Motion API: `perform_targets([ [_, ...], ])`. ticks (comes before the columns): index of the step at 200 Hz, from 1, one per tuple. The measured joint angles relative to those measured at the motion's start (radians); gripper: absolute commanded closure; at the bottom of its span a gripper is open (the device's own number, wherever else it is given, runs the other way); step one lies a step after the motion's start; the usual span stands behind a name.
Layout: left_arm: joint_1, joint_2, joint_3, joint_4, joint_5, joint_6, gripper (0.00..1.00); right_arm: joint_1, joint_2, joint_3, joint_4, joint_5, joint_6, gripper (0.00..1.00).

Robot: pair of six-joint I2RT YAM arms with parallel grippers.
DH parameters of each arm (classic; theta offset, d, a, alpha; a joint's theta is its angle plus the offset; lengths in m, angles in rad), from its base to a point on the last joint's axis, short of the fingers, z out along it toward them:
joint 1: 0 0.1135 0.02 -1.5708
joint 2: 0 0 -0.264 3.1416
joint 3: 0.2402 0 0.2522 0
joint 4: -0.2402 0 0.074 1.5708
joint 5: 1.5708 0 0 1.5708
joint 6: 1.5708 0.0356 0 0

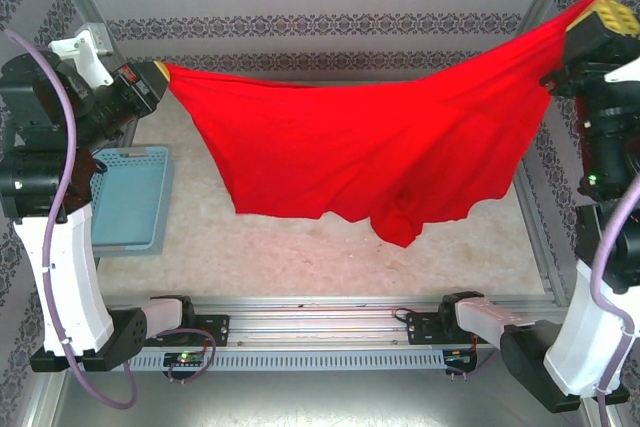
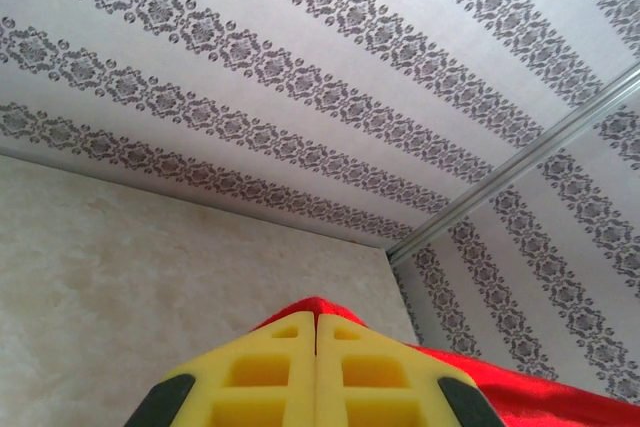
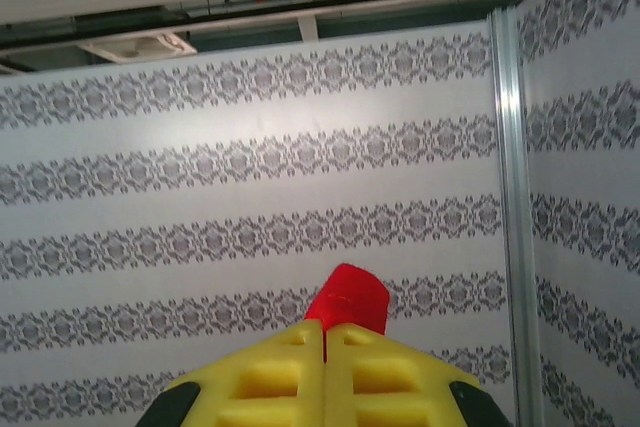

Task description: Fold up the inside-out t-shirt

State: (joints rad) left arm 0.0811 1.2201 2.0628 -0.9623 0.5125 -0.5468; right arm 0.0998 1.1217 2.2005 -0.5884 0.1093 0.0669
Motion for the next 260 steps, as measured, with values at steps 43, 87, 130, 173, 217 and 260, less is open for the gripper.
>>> perform_targets([
  [43,0.0,-0.018,0.04,-0.013,-0.061,0.0,1.0,0.0,0.053,0.187,-0.008,-0.003,-0.004,1.0],
  [87,0.0,0.022,-0.027,0.006,-0.129,0.008,1.0,0.0,0.189,0.235,0.013,-0.031,0.005,1.0],
  [130,0.0,0.236,-0.113,0.075,-0.188,0.033,1.0,0.001,0.424,0.166,0.023,-0.052,0.036,1.0],
  [173,0.0,0.501,-0.146,0.138,-0.237,0.047,1.0,0.029,0.653,0.092,0.039,-0.05,0.038,1.0],
  [217,-0.009,0.754,-0.068,0.185,-0.276,0.069,1.0,0.059,0.926,0.202,0.063,-0.015,0.016,1.0],
  [260,-0.047,0.972,0.059,0.206,-0.336,0.1,1.0,0.067,1.147,0.307,0.057,0.049,-0.021,1.0],
])
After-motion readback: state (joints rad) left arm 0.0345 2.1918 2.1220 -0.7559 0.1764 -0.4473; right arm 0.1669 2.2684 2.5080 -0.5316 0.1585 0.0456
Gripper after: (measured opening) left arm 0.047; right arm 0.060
